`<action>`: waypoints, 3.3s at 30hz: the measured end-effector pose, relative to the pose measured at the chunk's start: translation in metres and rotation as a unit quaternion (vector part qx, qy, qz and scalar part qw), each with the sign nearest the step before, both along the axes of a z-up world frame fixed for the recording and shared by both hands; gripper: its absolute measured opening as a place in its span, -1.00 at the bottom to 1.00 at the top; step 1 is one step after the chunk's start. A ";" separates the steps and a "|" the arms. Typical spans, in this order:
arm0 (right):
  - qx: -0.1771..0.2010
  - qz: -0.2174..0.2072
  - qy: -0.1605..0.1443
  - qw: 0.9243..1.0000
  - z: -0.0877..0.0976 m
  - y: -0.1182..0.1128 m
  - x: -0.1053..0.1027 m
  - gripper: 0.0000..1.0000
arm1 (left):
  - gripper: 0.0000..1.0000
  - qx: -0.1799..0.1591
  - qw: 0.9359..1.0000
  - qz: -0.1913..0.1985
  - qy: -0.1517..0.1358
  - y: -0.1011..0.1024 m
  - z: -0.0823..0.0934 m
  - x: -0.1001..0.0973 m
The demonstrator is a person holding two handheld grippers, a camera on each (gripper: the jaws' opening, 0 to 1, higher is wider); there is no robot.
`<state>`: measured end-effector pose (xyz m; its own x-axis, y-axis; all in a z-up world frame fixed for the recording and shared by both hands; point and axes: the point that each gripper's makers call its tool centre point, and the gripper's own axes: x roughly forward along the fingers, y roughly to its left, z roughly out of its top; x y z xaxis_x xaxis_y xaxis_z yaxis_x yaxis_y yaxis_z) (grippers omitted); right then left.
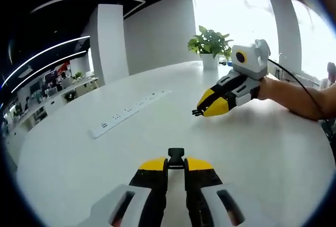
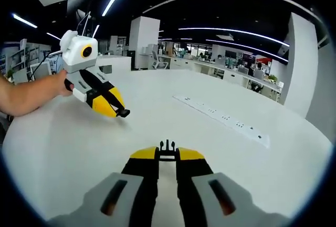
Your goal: Snap the two parts of the plastic buckle together until the buckle closes and remains connected.
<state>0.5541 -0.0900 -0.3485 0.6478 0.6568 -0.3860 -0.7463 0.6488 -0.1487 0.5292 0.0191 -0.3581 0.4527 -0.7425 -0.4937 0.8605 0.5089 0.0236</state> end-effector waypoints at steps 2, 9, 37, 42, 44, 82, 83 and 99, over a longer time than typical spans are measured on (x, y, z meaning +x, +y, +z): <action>0.000 0.000 0.000 1.000 0.000 -0.001 0.001 -0.78 | -0.81 -0.002 1.000 0.000 0.002 0.001 0.001 -0.001; -0.002 0.001 0.000 1.000 0.000 0.001 -0.001 -0.78 | -0.80 -0.003 1.000 -0.005 -0.002 -0.003 0.005 -0.007; -0.006 0.003 0.001 1.000 -0.001 0.004 -0.053 -0.78 | -0.80 0.014 1.000 -0.027 0.003 -0.008 -0.001 -0.037; -0.005 0.001 -0.004 1.000 0.003 0.004 -0.057 -0.78 | -0.80 0.016 0.999 -0.030 0.003 -0.008 -0.002 -0.043; -0.004 0.001 -0.005 1.000 0.004 0.003 -0.059 -0.78 | -0.80 0.017 0.999 -0.030 0.002 -0.008 -0.002 -0.046; -0.003 0.005 -0.005 1.000 0.006 0.002 -0.072 -0.77 | -0.80 0.025 0.999 -0.040 0.007 -0.007 -0.007 -0.074; -0.005 0.007 -0.001 1.000 0.004 0.002 -0.074 -0.77 | -0.80 0.025 0.999 -0.040 0.007 -0.007 -0.007 -0.074; -0.013 0.012 -0.008 1.000 0.007 0.009 -0.099 -0.77 | -0.80 0.015 0.999 -0.041 0.009 -0.004 -0.004 -0.089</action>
<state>0.4547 -0.0813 -0.3418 0.6374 0.6627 -0.3932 -0.7597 0.6258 -0.1767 0.4405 0.0148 -0.3616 0.3814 -0.7619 -0.5235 0.8996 0.4362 0.0206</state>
